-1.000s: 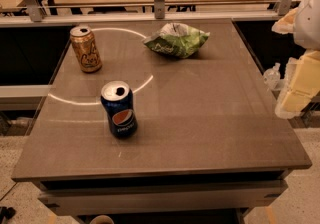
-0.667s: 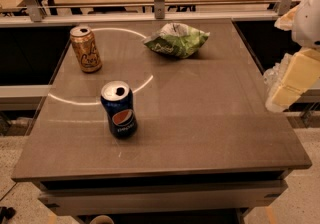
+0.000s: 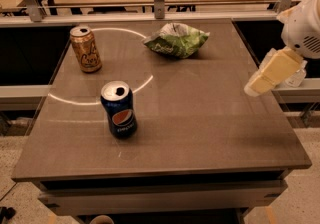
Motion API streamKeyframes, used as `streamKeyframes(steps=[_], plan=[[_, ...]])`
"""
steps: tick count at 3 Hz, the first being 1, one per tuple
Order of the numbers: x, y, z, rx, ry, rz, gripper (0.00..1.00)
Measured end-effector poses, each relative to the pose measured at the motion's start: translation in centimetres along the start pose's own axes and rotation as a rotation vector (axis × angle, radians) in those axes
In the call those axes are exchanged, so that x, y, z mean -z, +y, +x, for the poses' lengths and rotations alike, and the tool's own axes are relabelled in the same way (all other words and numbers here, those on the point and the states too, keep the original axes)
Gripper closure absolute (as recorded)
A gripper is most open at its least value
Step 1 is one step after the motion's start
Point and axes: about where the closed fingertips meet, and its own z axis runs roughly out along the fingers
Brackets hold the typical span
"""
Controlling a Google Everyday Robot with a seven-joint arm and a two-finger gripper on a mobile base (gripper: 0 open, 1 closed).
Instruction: Pick green jalapeno chip bag
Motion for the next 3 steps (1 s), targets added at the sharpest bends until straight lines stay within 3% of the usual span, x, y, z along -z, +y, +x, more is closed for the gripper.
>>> streamKeyframes(steps=[1,2,3], plan=[[-2.5,-3.1,-0.4,-0.015,-0.138,0.054,0.0],[-5.7,-5.9,-1.2,-0.014,-0.253,0.047,0.0],[-7.9,-8.3,-3.2,-0.012,-0.319,0.032,0.0]])
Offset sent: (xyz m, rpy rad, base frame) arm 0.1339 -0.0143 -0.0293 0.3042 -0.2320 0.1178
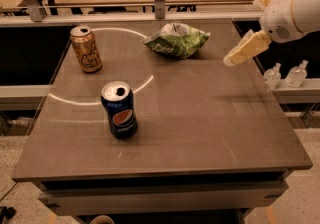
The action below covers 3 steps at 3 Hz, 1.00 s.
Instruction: Pick green jalapeno chip bag
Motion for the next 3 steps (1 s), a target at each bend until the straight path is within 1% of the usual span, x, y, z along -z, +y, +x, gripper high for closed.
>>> streamKeyframes(steps=[1,2,3], plan=[[-3.4,-1.7,-1.7,-0.007,-0.047,-0.005,0.0],[-5.9,-2.8,-2.9,-0.028,-0.057,0.051,0.0],[-8.3,-3.4,-3.4,-0.058,-0.078,0.075,0.0]])
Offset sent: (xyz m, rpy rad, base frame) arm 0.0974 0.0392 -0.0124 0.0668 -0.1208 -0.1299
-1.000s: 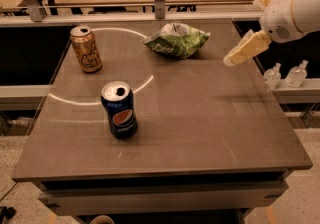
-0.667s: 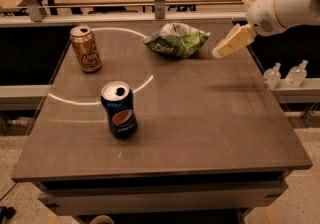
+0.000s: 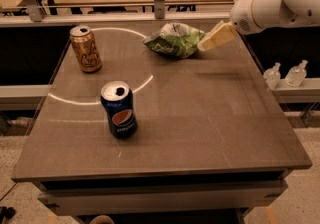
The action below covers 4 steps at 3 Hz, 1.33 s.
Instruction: Pick green jalapeno chip bag
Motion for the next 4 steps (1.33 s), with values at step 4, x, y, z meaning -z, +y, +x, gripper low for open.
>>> streamKeyframes(steps=[4], plan=[[-7.5,3.9,-2.5,-0.025,-0.015,-0.175,0.0]])
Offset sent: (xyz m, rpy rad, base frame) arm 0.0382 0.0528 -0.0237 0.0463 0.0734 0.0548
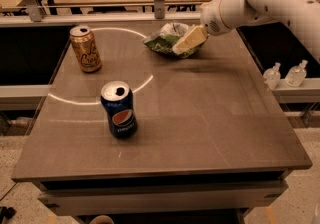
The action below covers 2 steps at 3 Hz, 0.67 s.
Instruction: Pick green jalapeno chip bag
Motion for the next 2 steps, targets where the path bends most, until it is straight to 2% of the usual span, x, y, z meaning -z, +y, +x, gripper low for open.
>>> streamKeyframes(steps=[2], plan=[[-2.9,2.6,0.5,-0.005,0.014,-0.087,0.0]])
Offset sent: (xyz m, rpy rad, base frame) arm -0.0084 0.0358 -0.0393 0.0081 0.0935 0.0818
